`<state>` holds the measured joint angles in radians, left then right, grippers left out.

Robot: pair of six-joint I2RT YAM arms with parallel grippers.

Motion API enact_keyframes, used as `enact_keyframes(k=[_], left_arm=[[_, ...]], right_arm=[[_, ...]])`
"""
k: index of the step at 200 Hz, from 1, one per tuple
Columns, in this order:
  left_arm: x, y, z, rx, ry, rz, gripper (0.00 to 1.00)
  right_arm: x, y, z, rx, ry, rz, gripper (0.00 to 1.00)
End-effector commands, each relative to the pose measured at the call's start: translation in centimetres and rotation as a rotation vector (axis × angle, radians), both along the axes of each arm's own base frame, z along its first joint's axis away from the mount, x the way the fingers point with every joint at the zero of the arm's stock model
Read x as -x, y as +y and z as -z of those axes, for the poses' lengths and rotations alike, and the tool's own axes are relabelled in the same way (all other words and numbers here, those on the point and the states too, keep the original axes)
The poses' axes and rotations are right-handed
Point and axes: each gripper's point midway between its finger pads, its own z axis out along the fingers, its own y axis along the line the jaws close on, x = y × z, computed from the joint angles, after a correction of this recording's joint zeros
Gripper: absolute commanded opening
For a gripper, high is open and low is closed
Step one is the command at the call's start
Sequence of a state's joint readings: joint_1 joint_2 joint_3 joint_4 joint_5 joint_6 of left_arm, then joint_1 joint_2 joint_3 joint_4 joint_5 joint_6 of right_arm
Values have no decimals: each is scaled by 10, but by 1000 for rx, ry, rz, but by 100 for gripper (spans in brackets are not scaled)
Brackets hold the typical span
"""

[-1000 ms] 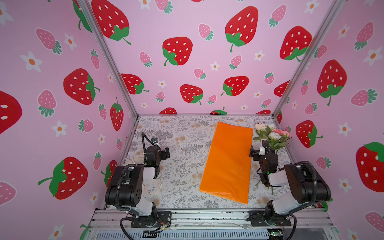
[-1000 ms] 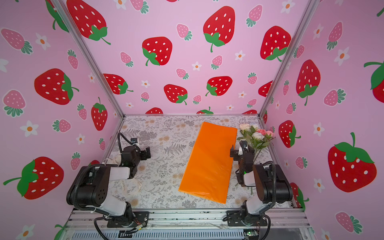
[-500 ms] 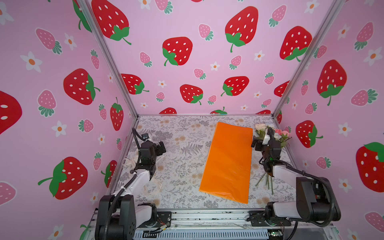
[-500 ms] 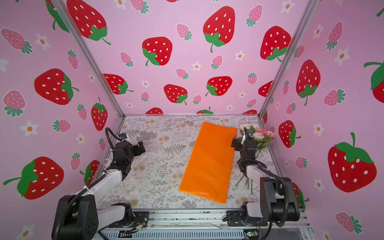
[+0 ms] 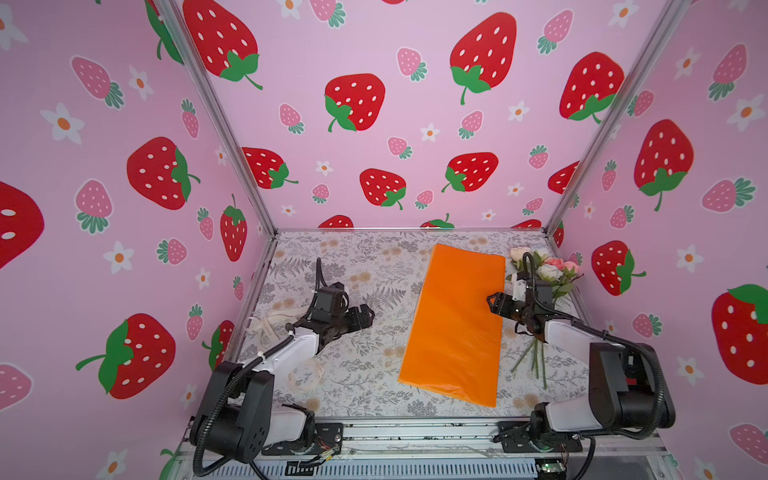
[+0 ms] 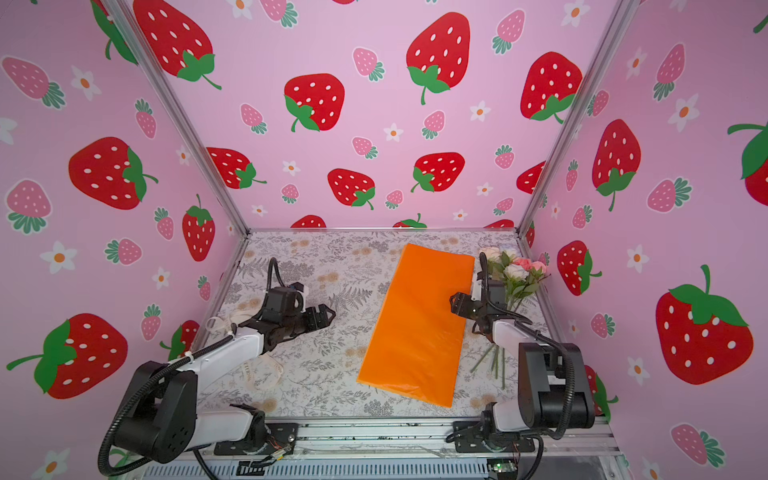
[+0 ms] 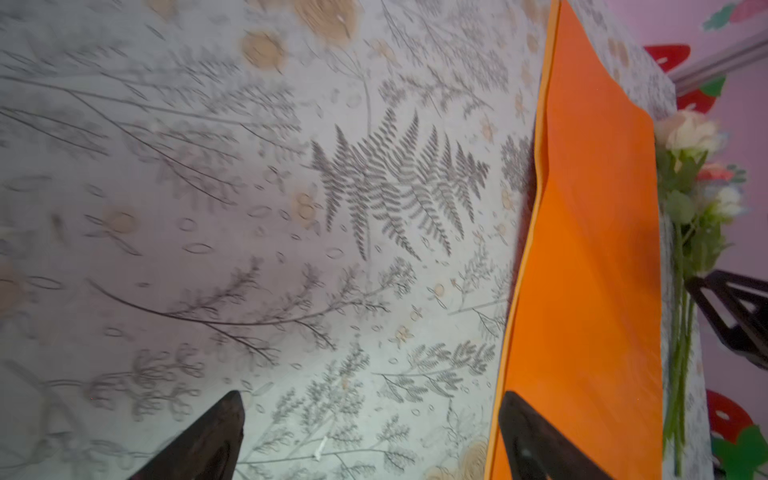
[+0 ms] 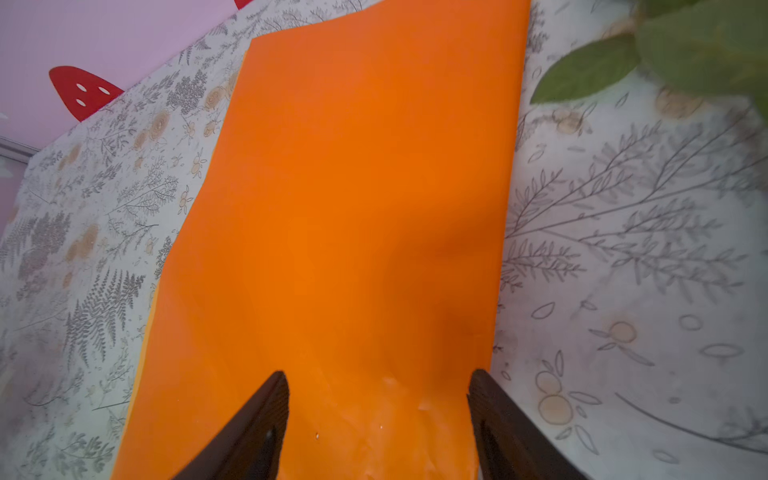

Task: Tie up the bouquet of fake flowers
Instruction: 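Grasp the near edges of the orange paper with both grippers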

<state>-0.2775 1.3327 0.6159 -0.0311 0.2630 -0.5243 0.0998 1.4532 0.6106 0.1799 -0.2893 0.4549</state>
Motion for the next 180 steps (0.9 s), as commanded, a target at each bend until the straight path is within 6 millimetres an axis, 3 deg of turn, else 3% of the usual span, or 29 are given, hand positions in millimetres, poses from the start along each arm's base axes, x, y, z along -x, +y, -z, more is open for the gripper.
enact_keyframes(k=[1, 19, 57, 116, 155, 180], left_arm=[[-4, -26, -14, 47, -5, 42, 97], [-2, -37, -12, 34, 0, 74, 97], [-2, -30, -10, -22, 0, 61, 96], [1, -27, -12, -35, 5, 57, 97], [0, -28, -16, -32, 2, 64, 97], [1, -28, -16, -34, 6, 66, 97]], right_arm=[[10, -1, 19, -30, 111, 31, 67], [10, -5, 27, -10, 139, 44, 65], [10, -7, 32, 22, 159, 39, 60], [6, -27, 17, 110, 118, 116, 62], [8, -26, 29, 99, 148, 115, 65], [10, -12, 36, 46, 163, 53, 61]])
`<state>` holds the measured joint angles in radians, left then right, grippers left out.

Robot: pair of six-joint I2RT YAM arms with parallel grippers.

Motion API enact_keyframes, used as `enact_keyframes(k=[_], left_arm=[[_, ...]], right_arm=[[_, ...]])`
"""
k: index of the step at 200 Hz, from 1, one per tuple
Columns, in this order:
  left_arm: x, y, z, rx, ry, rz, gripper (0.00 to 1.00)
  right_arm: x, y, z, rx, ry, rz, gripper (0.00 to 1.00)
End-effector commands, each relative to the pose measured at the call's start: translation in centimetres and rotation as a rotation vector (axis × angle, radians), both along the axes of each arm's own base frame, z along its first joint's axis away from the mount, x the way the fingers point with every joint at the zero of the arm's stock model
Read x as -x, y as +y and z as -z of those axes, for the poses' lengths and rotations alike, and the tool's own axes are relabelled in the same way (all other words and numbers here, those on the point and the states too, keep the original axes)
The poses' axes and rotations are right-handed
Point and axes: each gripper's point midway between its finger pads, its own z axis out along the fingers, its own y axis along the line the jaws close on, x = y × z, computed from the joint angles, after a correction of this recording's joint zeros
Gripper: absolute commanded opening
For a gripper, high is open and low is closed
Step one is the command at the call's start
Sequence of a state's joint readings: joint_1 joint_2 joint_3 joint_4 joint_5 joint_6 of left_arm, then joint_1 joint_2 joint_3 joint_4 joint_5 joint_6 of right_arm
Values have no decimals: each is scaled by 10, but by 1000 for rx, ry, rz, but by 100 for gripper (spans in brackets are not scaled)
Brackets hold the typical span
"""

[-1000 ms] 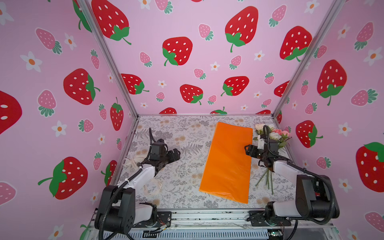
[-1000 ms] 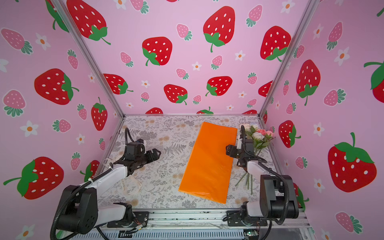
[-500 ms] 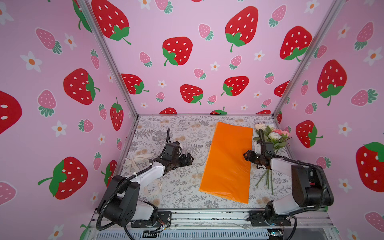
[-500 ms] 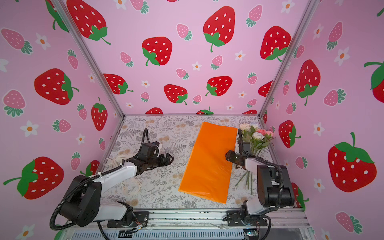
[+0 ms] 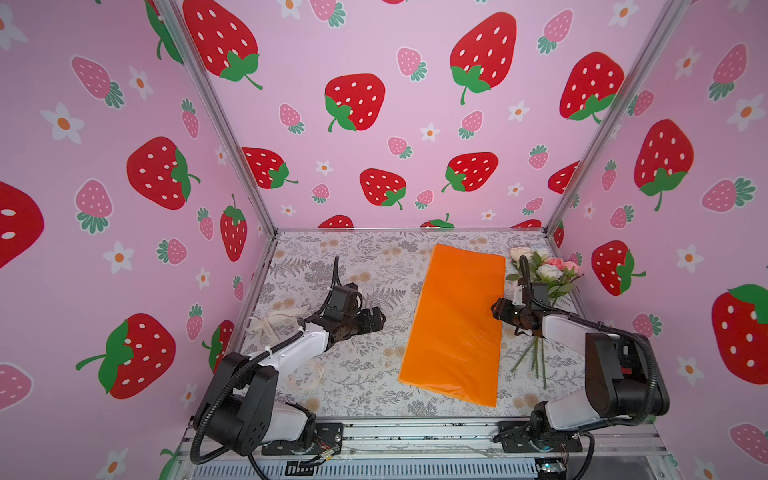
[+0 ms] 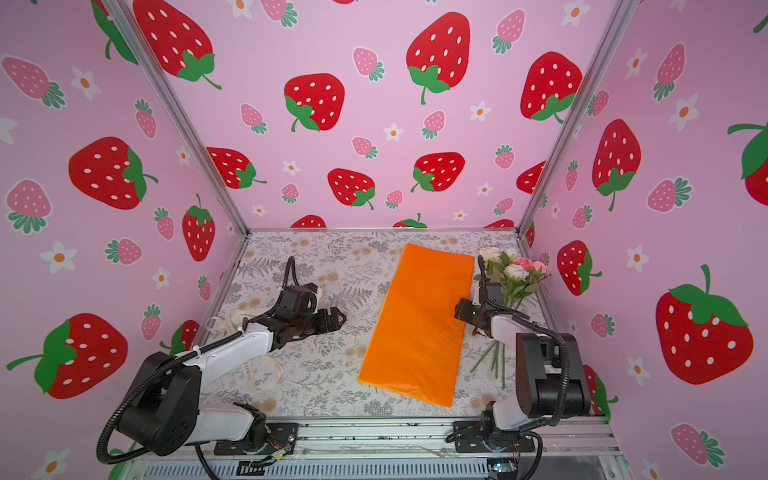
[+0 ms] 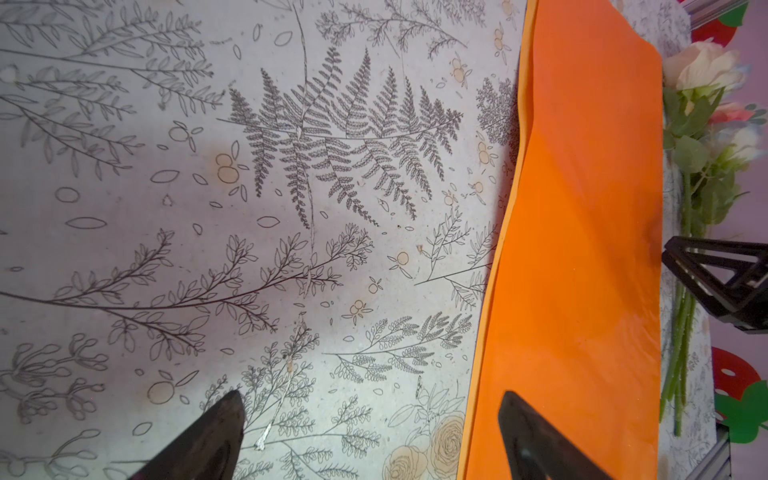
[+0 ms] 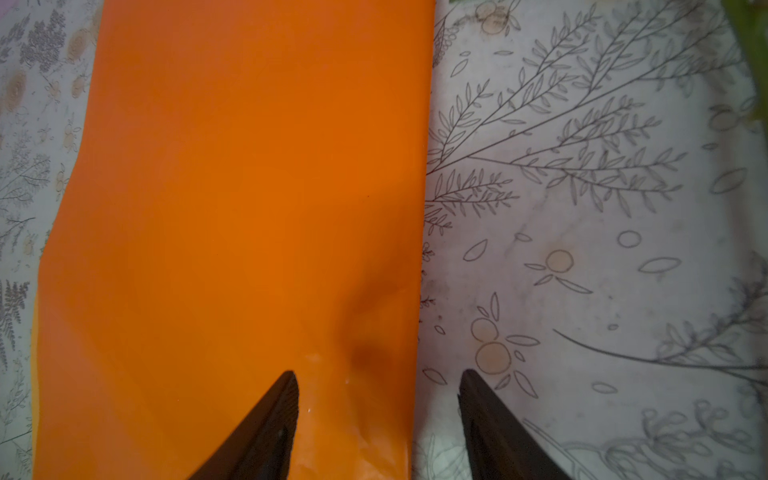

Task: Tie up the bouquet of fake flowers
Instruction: 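Grasp the near edges of the orange paper with both grippers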

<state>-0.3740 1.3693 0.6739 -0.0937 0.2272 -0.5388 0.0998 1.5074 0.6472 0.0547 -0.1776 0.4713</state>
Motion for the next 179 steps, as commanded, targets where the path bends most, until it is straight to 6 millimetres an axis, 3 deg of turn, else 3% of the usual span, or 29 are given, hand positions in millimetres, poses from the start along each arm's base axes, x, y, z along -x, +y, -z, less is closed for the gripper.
enact_keyframes(k=[1, 50, 67, 110, 148, 179], left_arm=[[-6, -2, -17, -1, -30, 5, 97], [-3, -6, -17, 13, -14, 28, 97], [-2, -5, -17, 13, -15, 23, 97], [0, -3, -20, 21, -11, 9, 97], [1, -11, -24, 124, -2, 11, 97], [-2, -16, -23, 235, 26, -3, 97]], right_arm=[[1, 8, 7, -47, 23, -33, 61], [-4, 34, -1, -135, -25, -176, 38], [-10, 41, -5, -147, -36, -221, 26], [-23, 64, -7, -201, -60, -370, 8], [-35, 100, -4, -185, -62, -536, 1], [-40, 135, -4, -203, -66, -618, 1]])
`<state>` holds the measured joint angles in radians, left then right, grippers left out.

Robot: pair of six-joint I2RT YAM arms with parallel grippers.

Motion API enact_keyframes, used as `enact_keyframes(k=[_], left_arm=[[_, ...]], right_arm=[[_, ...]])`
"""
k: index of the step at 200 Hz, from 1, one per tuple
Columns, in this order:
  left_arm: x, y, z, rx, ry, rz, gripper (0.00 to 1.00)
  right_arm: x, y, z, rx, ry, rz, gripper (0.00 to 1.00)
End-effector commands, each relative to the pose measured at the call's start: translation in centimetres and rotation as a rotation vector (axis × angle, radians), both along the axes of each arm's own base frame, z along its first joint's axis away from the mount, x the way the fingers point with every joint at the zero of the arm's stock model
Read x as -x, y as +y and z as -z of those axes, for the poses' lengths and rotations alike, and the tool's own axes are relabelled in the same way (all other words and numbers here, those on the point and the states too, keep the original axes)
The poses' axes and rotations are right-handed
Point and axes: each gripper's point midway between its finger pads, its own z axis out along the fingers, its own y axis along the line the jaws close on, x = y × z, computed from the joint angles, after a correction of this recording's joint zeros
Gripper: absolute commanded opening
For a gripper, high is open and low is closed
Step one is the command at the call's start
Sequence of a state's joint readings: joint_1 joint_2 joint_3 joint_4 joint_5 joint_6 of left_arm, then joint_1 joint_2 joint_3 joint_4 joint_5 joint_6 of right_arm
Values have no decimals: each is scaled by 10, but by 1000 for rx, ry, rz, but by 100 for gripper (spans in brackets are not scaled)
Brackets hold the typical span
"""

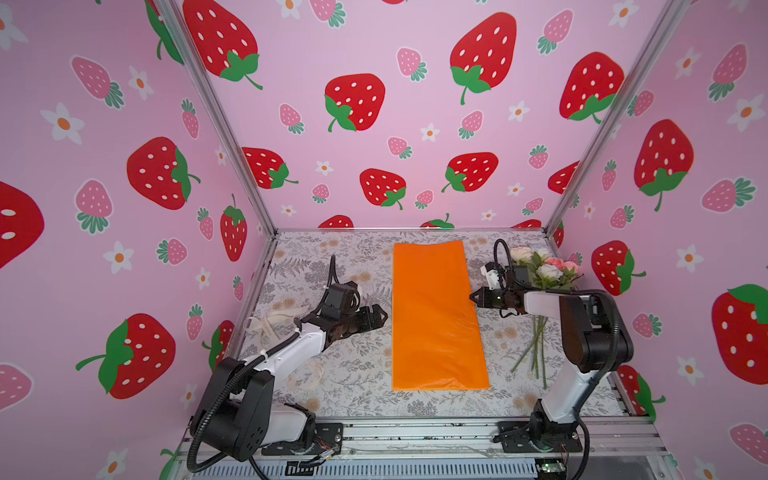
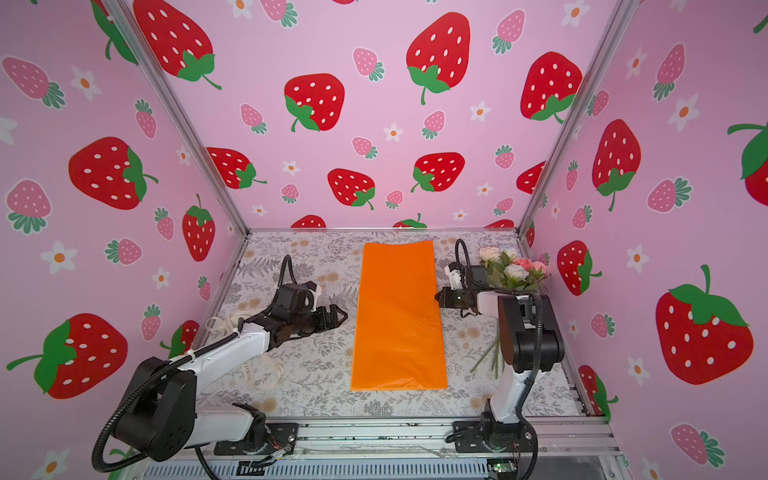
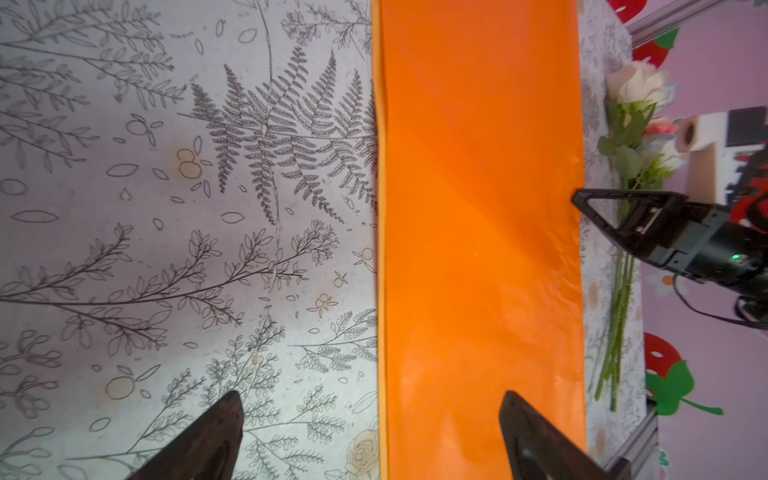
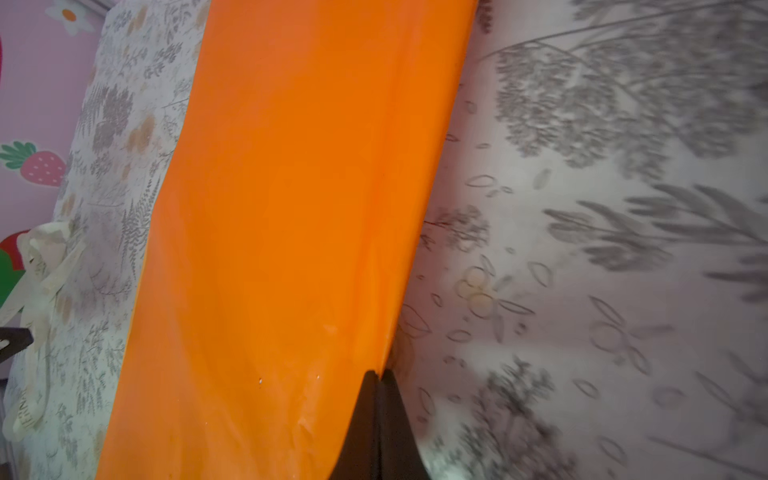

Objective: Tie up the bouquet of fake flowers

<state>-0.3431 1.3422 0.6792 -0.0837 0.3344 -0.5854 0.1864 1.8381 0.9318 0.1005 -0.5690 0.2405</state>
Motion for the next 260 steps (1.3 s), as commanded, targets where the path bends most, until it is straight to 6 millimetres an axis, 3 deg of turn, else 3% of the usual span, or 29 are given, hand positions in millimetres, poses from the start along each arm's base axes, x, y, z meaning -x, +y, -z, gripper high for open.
enact_keyframes(k=[1, 41, 81, 99, 133, 192, 260], left_arm=[[-2, -9, -7, 125, 17, -7, 97], [-11, -15, 3, 194, 95, -50, 90], [-25, -6, 23, 153, 174, -95, 83], [-37, -3, 22, 193, 173, -99, 80], [-54, -14, 20, 260, 189, -60, 60], [-49, -4, 49, 191, 251, -106, 61], [-45, -1, 60, 167, 266, -121, 62]], right_arm=[[4, 32, -3, -19, -14, -121, 1], [9, 64, -12, -125, -29, -179, 1], [12, 72, -9, -142, -17, -218, 1], [12, 72, -8, -136, -14, -223, 1], [13, 70, -2, -119, 1, -208, 1], [16, 67, 3, -108, 9, -195, 1], [19, 70, 7, -127, 30, -193, 2]])
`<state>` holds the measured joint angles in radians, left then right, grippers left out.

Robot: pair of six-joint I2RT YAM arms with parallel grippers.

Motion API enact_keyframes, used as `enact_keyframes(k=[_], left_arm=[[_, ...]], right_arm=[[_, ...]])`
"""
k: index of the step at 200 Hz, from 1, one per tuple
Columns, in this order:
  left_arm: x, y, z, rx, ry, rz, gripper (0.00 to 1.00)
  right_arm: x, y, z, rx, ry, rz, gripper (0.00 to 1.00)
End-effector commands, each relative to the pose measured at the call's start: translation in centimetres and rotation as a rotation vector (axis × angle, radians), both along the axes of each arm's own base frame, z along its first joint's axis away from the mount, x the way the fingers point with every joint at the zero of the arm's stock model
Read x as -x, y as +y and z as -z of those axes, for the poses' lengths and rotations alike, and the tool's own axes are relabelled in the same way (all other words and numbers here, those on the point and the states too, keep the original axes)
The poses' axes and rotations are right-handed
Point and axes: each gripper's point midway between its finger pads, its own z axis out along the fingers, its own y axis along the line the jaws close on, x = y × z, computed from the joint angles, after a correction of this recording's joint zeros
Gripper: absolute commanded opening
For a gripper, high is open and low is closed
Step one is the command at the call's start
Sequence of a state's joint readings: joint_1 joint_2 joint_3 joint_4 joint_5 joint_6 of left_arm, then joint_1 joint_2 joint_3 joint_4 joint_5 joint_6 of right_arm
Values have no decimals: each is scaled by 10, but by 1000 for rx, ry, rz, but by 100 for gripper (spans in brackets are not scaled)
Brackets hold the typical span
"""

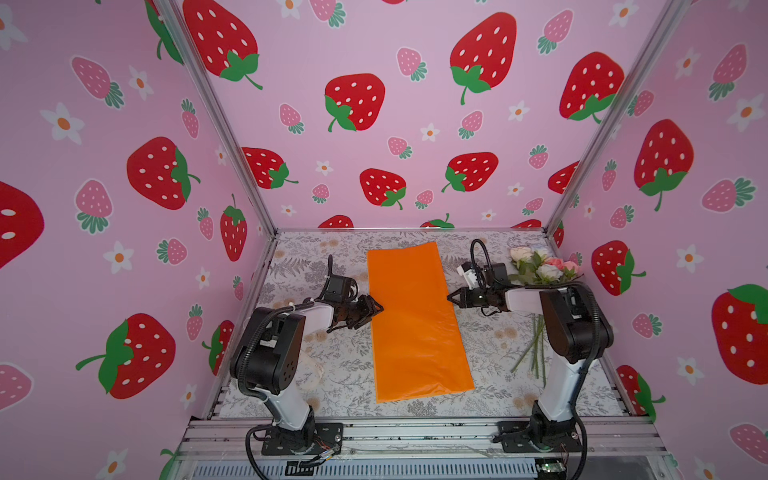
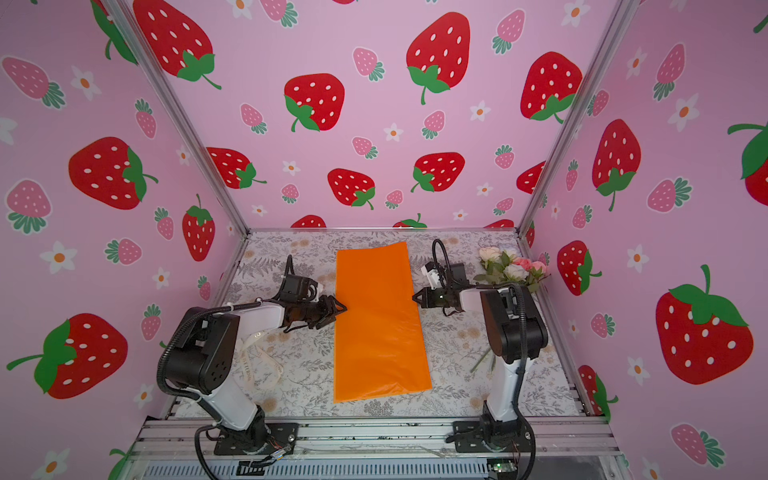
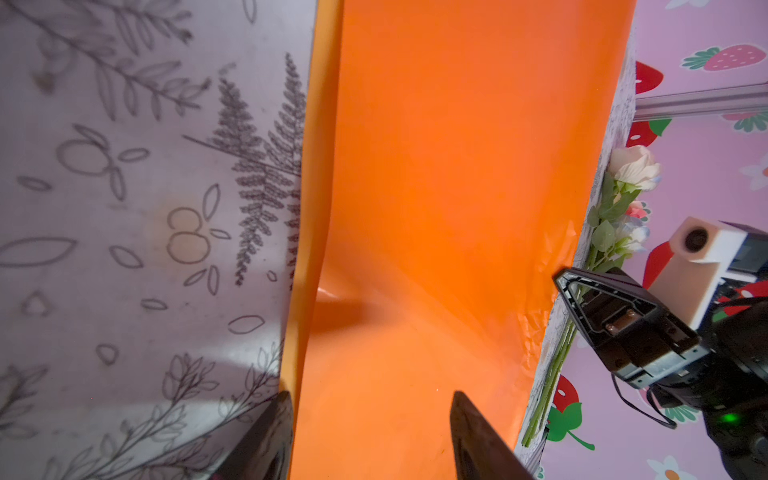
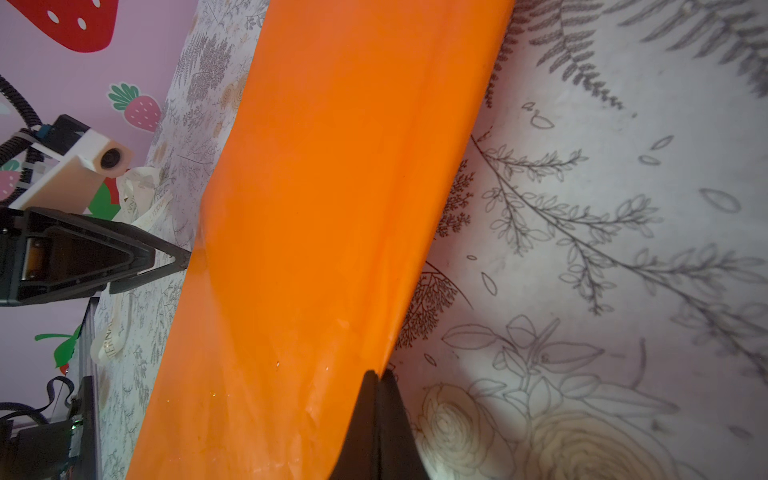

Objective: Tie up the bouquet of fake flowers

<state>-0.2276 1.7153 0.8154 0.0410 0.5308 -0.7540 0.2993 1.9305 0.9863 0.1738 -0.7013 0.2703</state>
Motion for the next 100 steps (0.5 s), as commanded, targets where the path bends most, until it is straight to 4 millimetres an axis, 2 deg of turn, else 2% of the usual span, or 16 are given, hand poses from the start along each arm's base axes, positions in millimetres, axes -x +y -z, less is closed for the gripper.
enact_keyframes(k=[1, 51, 100], left_arm=[[3, 2, 9, -22, 24, -3, 62], [2, -8, 17, 8, 45, 28, 62], [-3, -22, 6, 93, 10, 55, 62]], right_arm=[[6, 4, 7, -7, 19, -16, 2], [8, 6, 11, -10, 32, -20, 3], [7, 9, 11, -18, 38, -27, 3]])
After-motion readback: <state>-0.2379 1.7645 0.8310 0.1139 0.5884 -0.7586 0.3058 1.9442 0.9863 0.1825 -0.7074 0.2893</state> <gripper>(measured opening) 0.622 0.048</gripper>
